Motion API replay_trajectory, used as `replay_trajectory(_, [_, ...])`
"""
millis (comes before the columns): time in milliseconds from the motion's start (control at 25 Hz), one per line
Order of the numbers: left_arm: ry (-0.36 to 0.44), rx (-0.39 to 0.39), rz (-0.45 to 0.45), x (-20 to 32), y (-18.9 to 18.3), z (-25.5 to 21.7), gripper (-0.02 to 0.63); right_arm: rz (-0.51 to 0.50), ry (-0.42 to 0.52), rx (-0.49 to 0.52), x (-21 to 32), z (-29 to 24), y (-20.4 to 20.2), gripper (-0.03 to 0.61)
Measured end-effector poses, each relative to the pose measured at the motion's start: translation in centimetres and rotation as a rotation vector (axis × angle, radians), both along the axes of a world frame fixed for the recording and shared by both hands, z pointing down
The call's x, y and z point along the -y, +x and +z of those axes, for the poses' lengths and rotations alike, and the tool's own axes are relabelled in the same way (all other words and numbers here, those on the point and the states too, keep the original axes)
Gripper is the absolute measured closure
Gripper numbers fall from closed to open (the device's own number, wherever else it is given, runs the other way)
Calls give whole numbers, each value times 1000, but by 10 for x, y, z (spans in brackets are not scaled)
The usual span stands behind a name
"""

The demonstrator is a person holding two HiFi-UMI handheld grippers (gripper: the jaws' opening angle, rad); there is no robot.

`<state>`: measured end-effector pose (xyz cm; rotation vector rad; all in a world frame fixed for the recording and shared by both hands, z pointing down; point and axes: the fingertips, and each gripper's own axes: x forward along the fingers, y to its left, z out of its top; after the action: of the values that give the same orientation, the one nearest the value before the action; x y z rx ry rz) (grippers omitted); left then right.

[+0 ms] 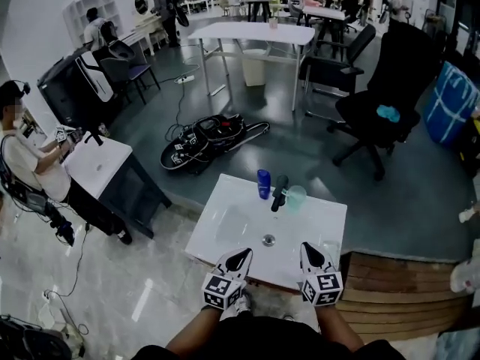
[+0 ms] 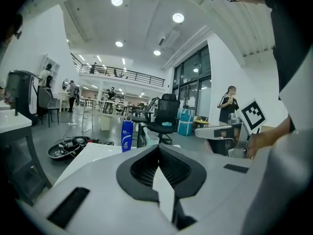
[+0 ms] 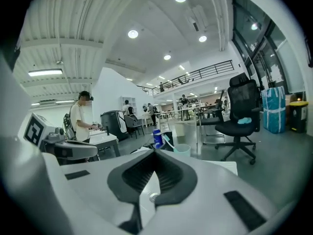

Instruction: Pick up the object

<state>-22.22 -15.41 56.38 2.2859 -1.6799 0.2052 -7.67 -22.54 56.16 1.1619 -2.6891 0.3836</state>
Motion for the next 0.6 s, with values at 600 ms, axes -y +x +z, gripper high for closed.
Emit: replay_trajectory(600, [28,-7,255,47,3,-3,600,324,-38,-46,12,14,57,560])
